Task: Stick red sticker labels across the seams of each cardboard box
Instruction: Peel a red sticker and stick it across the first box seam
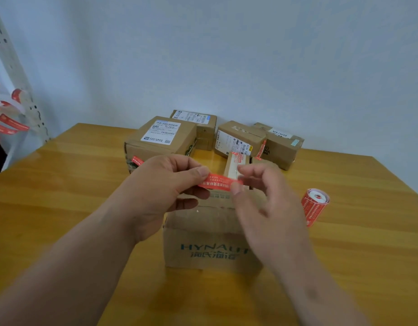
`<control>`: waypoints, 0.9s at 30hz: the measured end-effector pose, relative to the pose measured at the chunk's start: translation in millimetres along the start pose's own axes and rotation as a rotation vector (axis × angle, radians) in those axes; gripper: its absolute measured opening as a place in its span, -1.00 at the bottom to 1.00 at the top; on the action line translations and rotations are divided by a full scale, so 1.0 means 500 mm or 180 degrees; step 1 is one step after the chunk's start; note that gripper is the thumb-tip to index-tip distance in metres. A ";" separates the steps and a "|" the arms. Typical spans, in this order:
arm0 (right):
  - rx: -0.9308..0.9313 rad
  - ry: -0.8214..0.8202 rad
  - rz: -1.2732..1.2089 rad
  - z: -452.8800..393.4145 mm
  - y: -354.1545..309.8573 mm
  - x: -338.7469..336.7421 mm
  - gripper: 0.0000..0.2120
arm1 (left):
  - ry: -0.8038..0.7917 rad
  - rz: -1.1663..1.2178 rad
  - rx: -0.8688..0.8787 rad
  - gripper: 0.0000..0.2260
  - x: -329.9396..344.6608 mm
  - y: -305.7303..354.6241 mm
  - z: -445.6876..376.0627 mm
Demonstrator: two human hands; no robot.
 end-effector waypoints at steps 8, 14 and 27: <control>0.0824 0.0014 -0.0931 -0.020 0.070 -0.026 -0.96 | -0.0126 -0.0272 0.0008 -0.88 -0.009 0.007 -0.010; 0.1041 -0.0373 -0.0500 -0.016 0.092 0.002 -0.84 | 0.0313 -0.1150 0.0209 -0.96 -0.017 -0.004 -0.026; 0.0787 -0.0782 0.0857 -0.042 0.088 0.029 -0.82 | 0.0582 -0.2741 0.0277 -0.77 0.010 -0.016 -0.059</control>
Point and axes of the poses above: each hand's wrist, its own z-axis away from the middle knuckle, its own x-axis out of the palm, y = z × x, the point moved 8 cm from there along -z, towards the middle knuckle, and after that the axes turned 4 degrees about -x, right-handed, at the moved point
